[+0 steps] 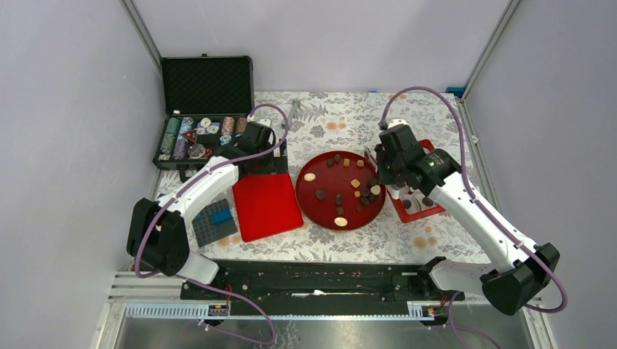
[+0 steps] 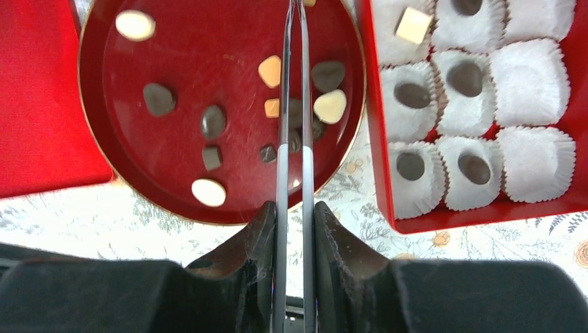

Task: Pack the chocolate

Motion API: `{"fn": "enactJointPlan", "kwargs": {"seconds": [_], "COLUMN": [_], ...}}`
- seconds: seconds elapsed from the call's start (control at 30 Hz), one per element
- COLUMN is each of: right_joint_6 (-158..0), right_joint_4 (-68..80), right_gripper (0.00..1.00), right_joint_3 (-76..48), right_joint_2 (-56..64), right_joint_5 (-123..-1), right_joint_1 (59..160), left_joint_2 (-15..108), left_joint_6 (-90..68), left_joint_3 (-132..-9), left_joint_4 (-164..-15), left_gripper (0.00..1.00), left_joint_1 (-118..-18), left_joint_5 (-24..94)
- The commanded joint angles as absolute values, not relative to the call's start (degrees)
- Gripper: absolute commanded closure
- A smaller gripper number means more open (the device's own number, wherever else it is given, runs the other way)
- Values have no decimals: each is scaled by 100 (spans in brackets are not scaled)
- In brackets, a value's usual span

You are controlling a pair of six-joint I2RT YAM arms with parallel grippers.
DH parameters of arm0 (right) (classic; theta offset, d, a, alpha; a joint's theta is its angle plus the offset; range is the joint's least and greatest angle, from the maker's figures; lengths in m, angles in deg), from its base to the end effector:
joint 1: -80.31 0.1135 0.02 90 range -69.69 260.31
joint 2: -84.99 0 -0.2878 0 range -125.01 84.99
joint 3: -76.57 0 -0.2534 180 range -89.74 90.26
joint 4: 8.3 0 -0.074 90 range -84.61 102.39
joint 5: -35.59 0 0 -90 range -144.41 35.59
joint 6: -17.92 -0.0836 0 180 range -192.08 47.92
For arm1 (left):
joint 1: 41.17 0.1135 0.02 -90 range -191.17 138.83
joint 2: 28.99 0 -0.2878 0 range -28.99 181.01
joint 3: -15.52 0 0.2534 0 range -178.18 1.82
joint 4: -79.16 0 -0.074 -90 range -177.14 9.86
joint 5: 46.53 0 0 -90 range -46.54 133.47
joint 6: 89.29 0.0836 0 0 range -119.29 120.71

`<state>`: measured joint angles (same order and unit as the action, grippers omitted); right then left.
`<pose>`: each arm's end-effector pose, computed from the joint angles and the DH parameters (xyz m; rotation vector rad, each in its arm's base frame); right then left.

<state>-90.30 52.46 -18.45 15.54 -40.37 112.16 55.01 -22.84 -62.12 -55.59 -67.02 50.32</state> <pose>0.2421 0.1265 0.3407 -0.1593 2.3297 0.1463 0.3097 -0.1389 0.2486 -0.0019 2.4762 -0.2255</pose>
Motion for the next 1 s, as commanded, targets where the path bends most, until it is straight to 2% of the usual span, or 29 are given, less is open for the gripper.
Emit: {"fn": "enactJointPlan", "kwargs": {"seconds": [0.0, 0.17, 0.4, 0.97], "right_joint_6": [-9076, -9169, -9342, -9509], "right_joint_4": [5561, 5633, 5840, 5821], "right_gripper": [77, 70, 65, 56], "right_joint_3": [-1955, -2171, -2443, -2745], "right_joint_2": [1585, 1698, 1719, 1695], "right_joint_5": [-4199, -4641, -4916, -5110], "right_joint_1": [11645, 12088, 12573, 12829], "left_joint_2": [5273, 5217, 5201, 5324], "left_joint_6": [-2179, -2188, -2273, -2276], "left_joint_3": [-6264, -6213, -6126, -6129], "left_joint_4": [-5693, -5657, -5656, -5752], "left_gripper": [1, 1, 1, 1], "left_joint_1": [-6675, -6675, -6675, -6675], "left_joint_5": [5296, 5374, 5368, 5246]}}
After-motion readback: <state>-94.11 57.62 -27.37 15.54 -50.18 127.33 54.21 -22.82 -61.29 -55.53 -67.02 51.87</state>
